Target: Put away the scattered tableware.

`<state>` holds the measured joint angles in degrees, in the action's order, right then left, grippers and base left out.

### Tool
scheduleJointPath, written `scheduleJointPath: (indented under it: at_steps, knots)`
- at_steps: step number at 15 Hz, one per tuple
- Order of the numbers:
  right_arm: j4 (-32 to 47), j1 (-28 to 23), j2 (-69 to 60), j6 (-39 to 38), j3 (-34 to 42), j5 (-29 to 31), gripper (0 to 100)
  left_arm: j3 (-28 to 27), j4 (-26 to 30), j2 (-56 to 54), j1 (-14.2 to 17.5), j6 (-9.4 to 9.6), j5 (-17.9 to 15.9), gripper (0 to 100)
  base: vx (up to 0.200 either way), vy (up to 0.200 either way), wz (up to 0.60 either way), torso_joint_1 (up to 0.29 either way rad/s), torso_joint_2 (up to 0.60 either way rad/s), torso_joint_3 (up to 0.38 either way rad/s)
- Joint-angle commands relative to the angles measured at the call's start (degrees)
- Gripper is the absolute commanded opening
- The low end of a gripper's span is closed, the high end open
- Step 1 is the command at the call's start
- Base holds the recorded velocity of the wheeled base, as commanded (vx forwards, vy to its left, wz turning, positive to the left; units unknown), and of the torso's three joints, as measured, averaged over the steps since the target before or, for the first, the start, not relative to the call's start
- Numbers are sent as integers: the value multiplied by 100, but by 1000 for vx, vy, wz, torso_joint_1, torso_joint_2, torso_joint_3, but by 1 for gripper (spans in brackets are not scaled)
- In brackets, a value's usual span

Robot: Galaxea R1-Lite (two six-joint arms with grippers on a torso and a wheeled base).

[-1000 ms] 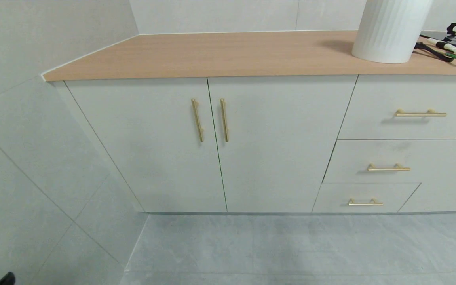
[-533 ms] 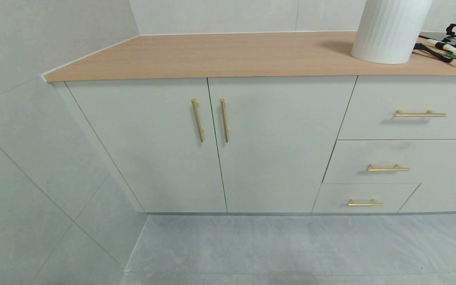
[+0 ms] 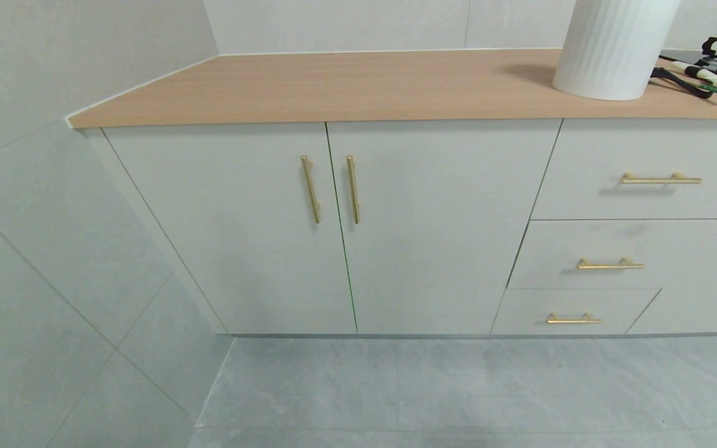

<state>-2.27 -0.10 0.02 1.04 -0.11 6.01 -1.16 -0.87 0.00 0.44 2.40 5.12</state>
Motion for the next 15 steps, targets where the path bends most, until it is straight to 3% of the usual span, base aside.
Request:
scheduleJointPath:
  at_steps: [1, 15]
  knots:
    - [359, 1, 6, -51, -15, -311, 100, 107, 95, 0, 0, -117, -512, 100, 0, 0, 0, 0, 0, 0]
    - [227, 1, 6, -33, 11, -522, 100, 107, 95, 9, -35, -196, -582, 100, 0, 0, 0, 0, 0, 0]
